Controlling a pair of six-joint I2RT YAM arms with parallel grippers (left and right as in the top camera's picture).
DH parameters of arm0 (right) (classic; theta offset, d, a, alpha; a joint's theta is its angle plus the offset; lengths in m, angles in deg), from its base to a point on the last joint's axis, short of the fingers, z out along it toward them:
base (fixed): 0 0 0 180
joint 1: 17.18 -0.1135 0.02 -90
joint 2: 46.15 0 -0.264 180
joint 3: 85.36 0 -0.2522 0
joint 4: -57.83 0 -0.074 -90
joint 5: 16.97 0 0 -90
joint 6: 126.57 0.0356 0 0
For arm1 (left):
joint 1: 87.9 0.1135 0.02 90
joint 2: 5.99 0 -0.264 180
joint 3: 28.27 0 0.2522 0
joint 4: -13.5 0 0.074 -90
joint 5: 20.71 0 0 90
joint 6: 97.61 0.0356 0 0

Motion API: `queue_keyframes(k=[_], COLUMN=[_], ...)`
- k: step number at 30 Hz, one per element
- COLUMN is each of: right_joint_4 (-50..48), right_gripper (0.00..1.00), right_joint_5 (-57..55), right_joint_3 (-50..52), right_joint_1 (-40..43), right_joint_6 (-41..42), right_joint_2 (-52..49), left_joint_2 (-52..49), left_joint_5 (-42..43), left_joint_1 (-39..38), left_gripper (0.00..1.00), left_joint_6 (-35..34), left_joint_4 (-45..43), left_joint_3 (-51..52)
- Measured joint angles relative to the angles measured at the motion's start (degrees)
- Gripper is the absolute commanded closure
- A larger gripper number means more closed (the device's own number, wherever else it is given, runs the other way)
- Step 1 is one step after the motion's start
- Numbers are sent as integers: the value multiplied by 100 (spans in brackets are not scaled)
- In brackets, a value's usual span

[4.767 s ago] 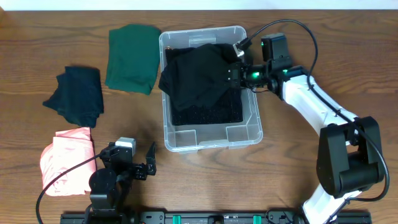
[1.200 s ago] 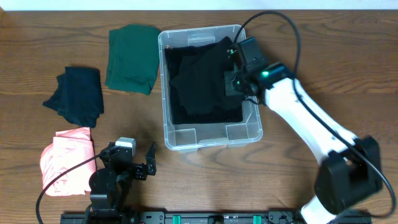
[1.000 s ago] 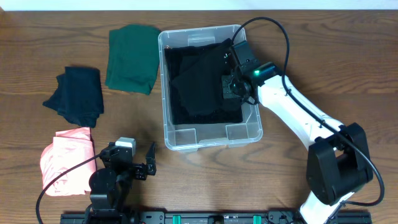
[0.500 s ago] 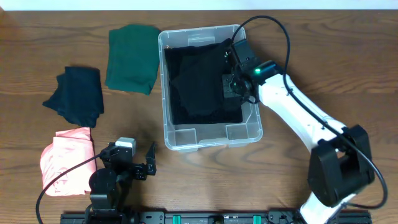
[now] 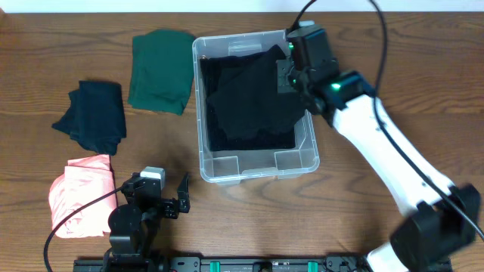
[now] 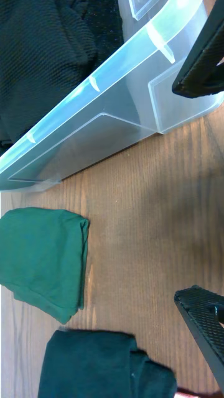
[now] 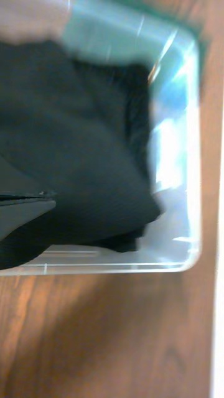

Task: Pack container
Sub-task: 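Press and spread the garment flat inside the bin with the right gripper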

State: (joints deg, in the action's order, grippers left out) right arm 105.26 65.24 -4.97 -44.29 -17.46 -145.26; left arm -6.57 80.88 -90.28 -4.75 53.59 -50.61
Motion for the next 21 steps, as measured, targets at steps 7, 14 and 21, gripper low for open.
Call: queue_keyframes(k=[7,14,21], right_joint_4=[616,944,1075], right_gripper=[99,99,99], right_joint_5=[-76,11,-92], right_joint_3=[28,-44,-46], right_joint_1=[-2,-22,-234], right_joint_6=[382,745,916], right_joint_2=[-1093,-1233,-1298], left_joint_2=[0,0,0], left_joint_5=[2,2,2], left_joint_1=[0,0,0], left_gripper=[2,2,2], left_joint_6=[0,0,0], left_joint_4=[-2,0,0], left_joint_3=[0,0,0])
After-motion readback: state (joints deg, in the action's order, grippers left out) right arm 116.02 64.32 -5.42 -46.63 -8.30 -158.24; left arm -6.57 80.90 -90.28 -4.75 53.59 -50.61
